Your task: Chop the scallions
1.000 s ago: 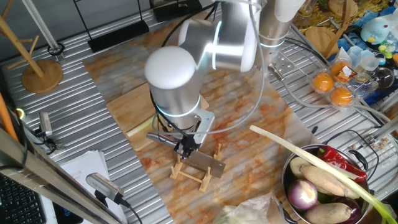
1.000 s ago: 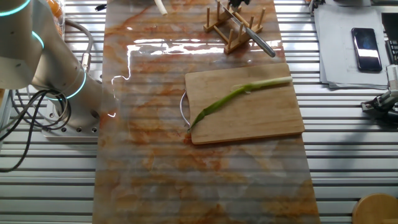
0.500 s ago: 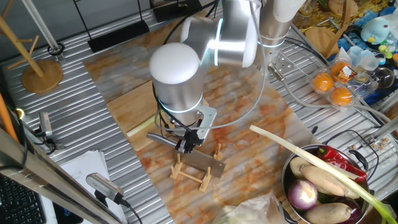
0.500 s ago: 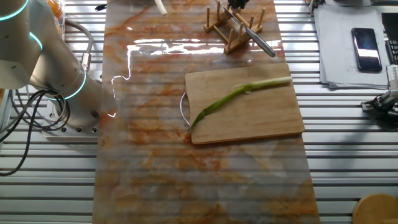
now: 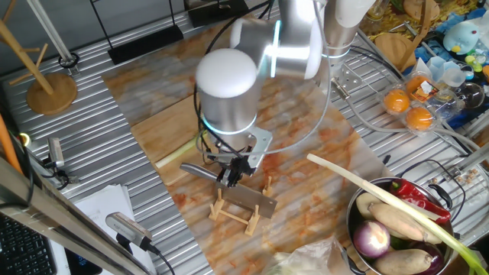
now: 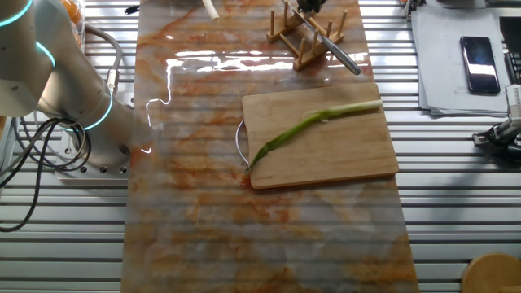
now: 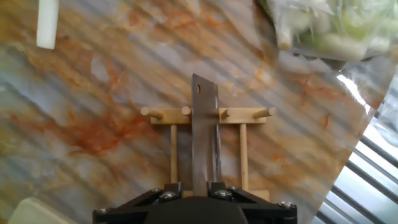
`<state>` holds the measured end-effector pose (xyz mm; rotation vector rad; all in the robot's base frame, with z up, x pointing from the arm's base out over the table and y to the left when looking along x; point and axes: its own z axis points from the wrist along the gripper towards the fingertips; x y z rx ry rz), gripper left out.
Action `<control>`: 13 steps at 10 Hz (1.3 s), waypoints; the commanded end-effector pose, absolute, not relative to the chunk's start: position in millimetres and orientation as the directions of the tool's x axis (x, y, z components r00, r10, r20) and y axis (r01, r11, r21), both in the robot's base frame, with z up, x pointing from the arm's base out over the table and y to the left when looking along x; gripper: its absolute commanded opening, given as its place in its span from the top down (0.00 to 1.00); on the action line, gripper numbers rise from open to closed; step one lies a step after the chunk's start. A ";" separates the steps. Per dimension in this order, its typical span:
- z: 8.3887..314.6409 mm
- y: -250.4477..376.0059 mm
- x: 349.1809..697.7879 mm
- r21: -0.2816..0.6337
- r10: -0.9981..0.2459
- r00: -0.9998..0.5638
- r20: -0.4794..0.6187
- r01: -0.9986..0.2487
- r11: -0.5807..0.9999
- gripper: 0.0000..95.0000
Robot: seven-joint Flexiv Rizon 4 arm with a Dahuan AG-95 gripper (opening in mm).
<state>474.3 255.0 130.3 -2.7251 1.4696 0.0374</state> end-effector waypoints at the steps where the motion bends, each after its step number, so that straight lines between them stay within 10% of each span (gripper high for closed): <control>1: 128.9 256.7 476.5 0.000 -0.823 0.564 -0.068 -0.825 -0.566 0.80; 3: 128.9 256.7 476.5 -0.010 -0.818 0.575 -0.034 -0.818 -0.575 0.80; 4: 128.9 256.7 476.5 -0.032 -0.803 0.595 -0.017 -0.803 -0.595 0.60; 13: 109.9 248.1 466.0 -0.138 -0.787 0.615 0.048 -0.776 -0.615 0.60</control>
